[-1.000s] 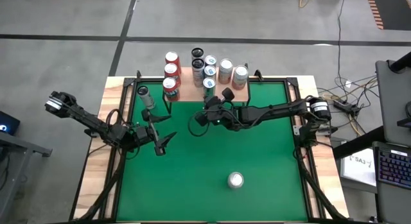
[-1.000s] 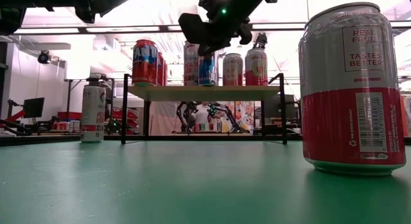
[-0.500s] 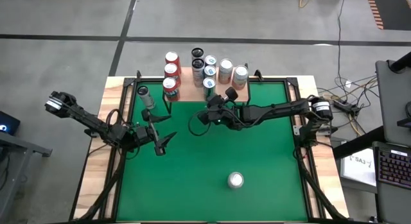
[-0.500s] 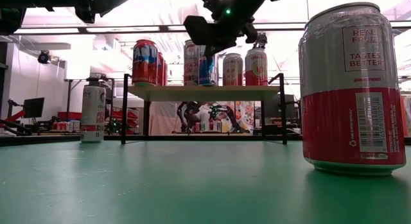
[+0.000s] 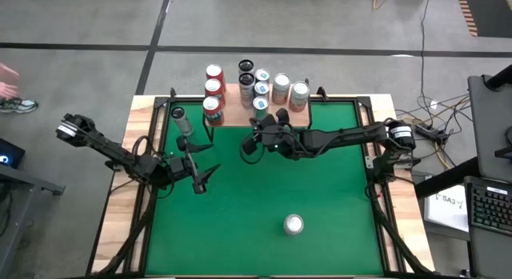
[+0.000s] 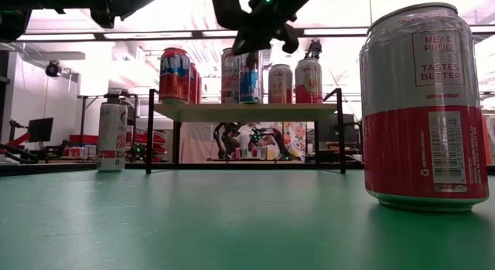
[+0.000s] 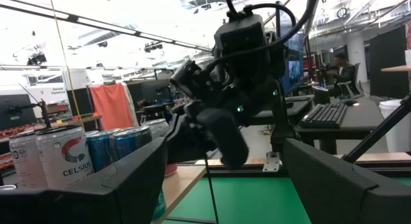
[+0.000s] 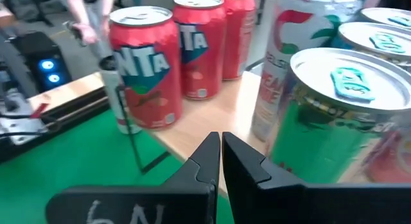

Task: Place canned beverage on shelf
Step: Put the blue soda can on the shelf aligned with other blue soda cans

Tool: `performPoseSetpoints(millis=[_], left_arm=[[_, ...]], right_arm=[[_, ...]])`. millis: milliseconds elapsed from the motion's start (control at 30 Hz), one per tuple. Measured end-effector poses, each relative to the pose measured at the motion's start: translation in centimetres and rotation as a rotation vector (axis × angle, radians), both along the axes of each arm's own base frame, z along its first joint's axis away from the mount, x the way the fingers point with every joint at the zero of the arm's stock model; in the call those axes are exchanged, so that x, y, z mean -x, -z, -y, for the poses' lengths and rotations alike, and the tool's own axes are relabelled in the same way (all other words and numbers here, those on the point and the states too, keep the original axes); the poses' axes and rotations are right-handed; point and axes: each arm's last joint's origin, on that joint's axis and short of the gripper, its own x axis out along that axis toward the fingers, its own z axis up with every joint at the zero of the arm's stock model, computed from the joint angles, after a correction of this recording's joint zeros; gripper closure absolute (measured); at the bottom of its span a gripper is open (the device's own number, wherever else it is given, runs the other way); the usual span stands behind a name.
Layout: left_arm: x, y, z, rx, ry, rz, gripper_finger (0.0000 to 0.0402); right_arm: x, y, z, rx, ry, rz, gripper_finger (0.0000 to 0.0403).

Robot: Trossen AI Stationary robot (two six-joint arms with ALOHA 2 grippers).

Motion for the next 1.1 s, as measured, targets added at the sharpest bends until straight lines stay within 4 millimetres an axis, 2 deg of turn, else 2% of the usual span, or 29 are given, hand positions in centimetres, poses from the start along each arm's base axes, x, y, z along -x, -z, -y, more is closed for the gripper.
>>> performPoseSetpoints(millis=[867,1100], left_arm=[[0.0,0.0,0.0,-0.002,0.0,-0.004,0.0106],[0.0,0.1,0.0,0.011,0.005,-0.007,0.0106]], right_arm=[[0.7,0.8,0.5,0.074,0.102,-0.143,0.0394],[1.3,-0.8,0.0,-0.004,-0.066,-0.093,0.0394]])
